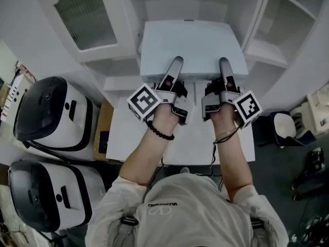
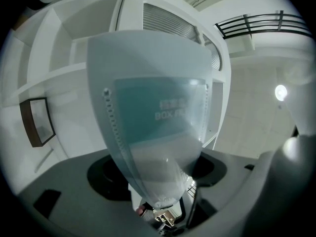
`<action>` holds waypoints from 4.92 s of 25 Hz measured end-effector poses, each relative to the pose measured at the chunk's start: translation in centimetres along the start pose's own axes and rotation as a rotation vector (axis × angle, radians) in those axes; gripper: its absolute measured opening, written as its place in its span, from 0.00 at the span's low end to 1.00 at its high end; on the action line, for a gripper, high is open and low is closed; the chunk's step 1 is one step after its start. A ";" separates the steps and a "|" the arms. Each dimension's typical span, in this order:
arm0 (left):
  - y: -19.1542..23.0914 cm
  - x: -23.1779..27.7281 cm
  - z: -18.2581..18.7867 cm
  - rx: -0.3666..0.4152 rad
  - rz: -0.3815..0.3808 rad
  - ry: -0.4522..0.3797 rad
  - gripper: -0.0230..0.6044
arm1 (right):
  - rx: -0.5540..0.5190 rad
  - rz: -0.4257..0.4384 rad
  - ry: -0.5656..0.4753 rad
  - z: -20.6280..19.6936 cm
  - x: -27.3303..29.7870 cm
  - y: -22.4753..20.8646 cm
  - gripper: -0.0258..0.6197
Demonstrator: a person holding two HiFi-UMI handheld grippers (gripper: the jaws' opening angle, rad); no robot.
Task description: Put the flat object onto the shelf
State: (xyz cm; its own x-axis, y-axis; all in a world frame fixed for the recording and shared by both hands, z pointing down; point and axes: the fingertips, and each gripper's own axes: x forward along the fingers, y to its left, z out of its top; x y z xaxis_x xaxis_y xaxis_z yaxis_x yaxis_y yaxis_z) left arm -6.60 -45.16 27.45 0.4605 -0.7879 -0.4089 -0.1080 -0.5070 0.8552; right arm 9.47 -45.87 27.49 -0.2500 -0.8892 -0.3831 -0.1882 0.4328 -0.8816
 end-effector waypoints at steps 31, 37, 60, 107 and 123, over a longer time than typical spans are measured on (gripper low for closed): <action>3.2 5.1 2.5 -0.002 0.072 -0.023 0.57 | 0.027 -0.080 0.048 1.1 5.9 -2.5 0.58; 2.4 4.3 1.9 0.009 0.051 -0.015 0.59 | 0.011 -0.075 0.044 1.0 4.9 -1.9 0.59; -2.8 -0.5 -0.1 1.238 0.135 0.093 0.06 | -0.824 0.004 0.052 -1.8 -1.0 2.8 0.08; 0.1 -1.6 3.3 1.230 0.135 0.014 0.04 | -0.889 -0.038 0.139 -1.3 0.6 -1.0 0.06; 1.6 -9.6 2.2 1.218 0.224 0.054 0.04 | -0.929 -0.049 0.141 0.1 -6.8 -1.7 0.06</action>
State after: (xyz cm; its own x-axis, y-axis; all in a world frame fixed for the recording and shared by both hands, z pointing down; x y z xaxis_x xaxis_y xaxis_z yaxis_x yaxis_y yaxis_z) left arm -13.11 -39.20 32.04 0.3591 -0.8982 -0.2537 -0.9239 -0.3806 0.0399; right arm 11.56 -40.60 31.53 -0.3228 -0.9099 -0.2606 -0.8687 0.3941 -0.3000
